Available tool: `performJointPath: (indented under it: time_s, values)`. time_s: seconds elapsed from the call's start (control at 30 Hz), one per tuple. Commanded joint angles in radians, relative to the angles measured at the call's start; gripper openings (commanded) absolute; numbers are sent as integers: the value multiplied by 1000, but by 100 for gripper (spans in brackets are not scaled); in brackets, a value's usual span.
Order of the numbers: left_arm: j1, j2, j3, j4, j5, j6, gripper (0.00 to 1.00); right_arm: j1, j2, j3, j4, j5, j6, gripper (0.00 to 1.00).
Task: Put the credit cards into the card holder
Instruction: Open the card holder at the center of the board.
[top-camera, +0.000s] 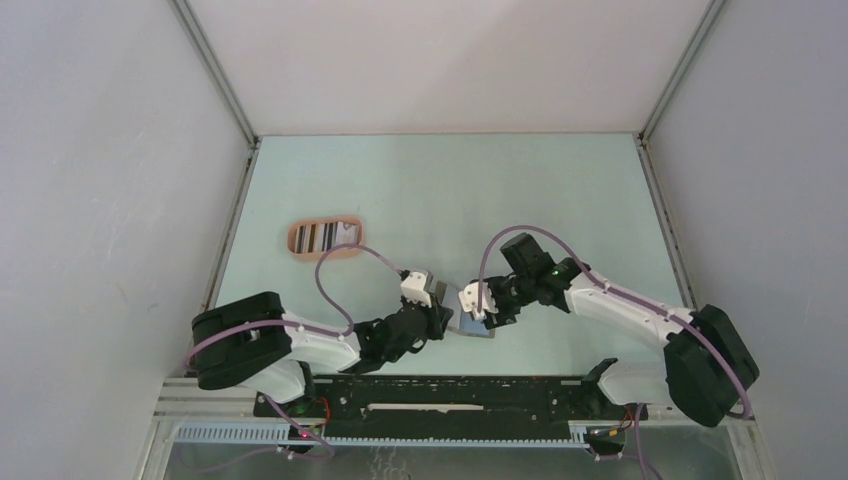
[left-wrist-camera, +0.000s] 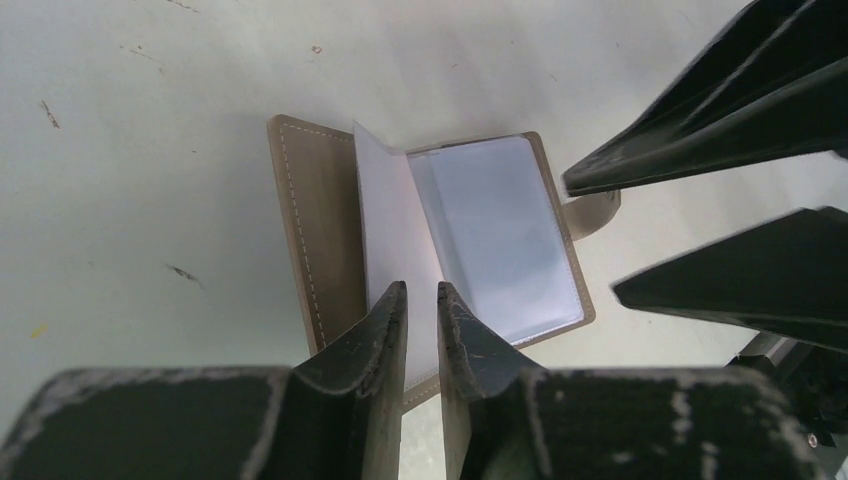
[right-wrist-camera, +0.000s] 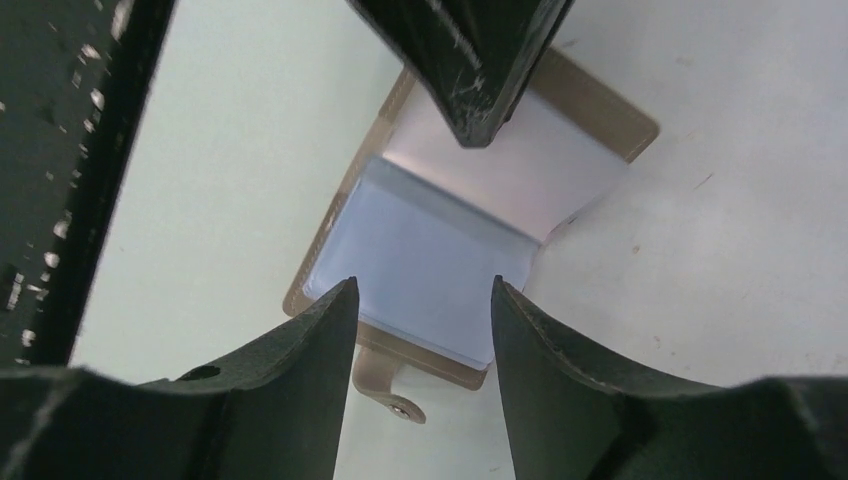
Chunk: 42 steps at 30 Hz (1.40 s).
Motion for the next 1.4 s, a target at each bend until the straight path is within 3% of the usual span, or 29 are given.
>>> performJointPath:
  time_s: [0.0,0.63,1.37]
  values:
    - [-4,-9,-23,46,2,26,22,14,47,-14,57,143,-78,59]
    - [-4,7,-33,84,25,22,22,25,137,-49,107,253,-133,58]
    - [-2,37,-49,142,39,12,24,16,107,13,125,147,52,48]
